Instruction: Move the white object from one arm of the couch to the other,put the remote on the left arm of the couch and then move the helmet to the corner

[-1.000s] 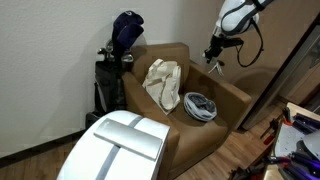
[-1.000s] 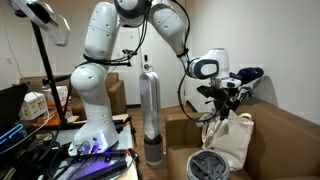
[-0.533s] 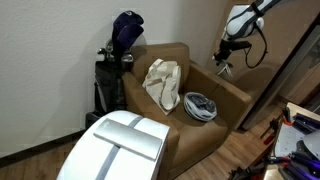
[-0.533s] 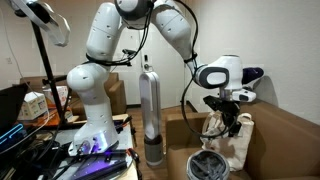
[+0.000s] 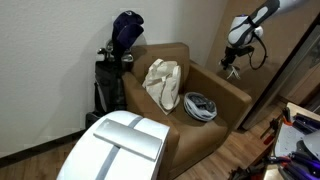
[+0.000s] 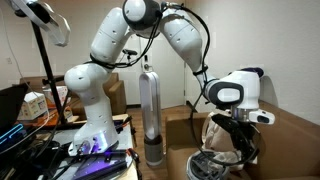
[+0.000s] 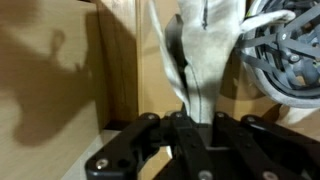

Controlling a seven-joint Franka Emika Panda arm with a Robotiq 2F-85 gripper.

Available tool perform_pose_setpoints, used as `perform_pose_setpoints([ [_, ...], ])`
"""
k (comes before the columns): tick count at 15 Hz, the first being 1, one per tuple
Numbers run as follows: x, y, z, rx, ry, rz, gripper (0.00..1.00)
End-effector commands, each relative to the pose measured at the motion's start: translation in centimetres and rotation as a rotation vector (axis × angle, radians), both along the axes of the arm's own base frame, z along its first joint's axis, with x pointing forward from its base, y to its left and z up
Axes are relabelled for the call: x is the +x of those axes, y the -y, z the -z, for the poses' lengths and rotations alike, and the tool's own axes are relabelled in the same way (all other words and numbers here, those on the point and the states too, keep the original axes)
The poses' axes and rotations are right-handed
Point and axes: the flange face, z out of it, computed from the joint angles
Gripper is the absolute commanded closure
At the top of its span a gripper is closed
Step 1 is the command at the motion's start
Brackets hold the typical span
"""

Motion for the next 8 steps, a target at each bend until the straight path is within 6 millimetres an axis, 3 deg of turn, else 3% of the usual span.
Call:
perform_pose_setpoints([
  [1,0.03,0.62,0.28,-0.002,-0.002,-0.003,0.9],
  [8,0.98,1.51,1.19,0.016,-0.023,-0.038,0.93],
])
